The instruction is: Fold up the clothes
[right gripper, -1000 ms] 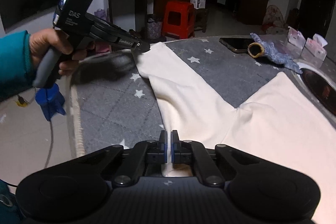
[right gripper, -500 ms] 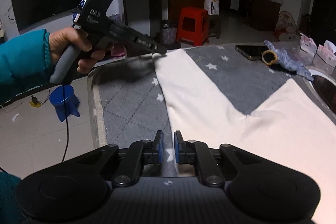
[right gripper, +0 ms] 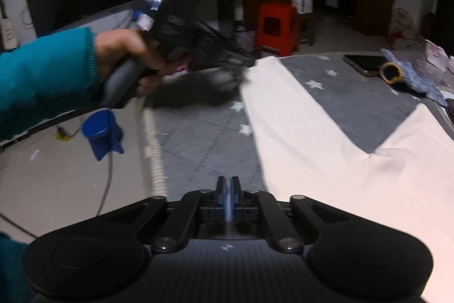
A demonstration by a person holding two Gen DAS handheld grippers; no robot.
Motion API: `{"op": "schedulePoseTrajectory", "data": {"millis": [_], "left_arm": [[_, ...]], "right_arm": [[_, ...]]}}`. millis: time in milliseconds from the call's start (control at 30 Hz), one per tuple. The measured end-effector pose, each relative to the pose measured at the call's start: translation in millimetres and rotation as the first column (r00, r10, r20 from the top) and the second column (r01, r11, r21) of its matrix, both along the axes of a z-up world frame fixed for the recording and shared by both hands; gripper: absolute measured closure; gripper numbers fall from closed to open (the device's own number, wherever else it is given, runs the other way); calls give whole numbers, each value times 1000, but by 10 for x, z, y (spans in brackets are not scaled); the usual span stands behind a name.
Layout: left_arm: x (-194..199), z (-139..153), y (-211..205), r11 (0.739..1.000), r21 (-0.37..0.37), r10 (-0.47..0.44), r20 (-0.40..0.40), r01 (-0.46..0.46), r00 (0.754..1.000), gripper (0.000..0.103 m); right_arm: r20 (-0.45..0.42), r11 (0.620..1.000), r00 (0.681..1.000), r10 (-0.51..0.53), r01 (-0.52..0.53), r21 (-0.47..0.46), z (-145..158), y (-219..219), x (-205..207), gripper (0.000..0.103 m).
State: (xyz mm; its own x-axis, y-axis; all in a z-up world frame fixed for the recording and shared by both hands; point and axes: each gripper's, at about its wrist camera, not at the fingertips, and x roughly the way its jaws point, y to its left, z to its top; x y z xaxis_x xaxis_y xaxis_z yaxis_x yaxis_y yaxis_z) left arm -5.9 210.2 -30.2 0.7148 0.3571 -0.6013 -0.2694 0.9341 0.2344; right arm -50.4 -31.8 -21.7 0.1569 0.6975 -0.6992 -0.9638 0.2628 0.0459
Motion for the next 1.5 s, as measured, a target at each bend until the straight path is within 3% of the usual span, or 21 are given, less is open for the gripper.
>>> {"op": "schedulePoseTrajectory", "data": {"millis": [200, 367, 533, 733, 1133, 1333, 1500], "left_arm": [[-58, 101, -31, 999, -29, 26, 20, -25, 999, 96], [-140, 300, -338, 990, -115, -78, 72, 86, 994, 96], [-172, 386, -921, 934, -184, -290, 110, 306, 951, 95], [-37, 293, -1544, 858, -217, -453, 108, 466, 885, 95], [186, 127, -1609, 865, -286, -427, 12, 412, 904, 93], [374, 219, -1636, 866, -300, -402, 57, 400, 914, 92], [525, 76, -1532, 885, -298, -366, 27, 357, 930, 92]], "right_arm": [[13, 983, 985, -170, 169, 71, 310, -555, 158, 88], [27, 935, 934, -356, 356, 17, 311, -1132, 421, 88], [-7, 902, 902, -432, 431, -32, 249, -1543, 417, 87], [6, 908, 910, -415, 415, -53, 135, -1609, 287, 86], [-27, 914, 915, -403, 401, -56, 92, -1715, 220, 84], [-21, 905, 905, -424, 424, -10, 147, -1763, 303, 80], [-39, 899, 899, -437, 435, -41, 56, -1800, 352, 80]]}}
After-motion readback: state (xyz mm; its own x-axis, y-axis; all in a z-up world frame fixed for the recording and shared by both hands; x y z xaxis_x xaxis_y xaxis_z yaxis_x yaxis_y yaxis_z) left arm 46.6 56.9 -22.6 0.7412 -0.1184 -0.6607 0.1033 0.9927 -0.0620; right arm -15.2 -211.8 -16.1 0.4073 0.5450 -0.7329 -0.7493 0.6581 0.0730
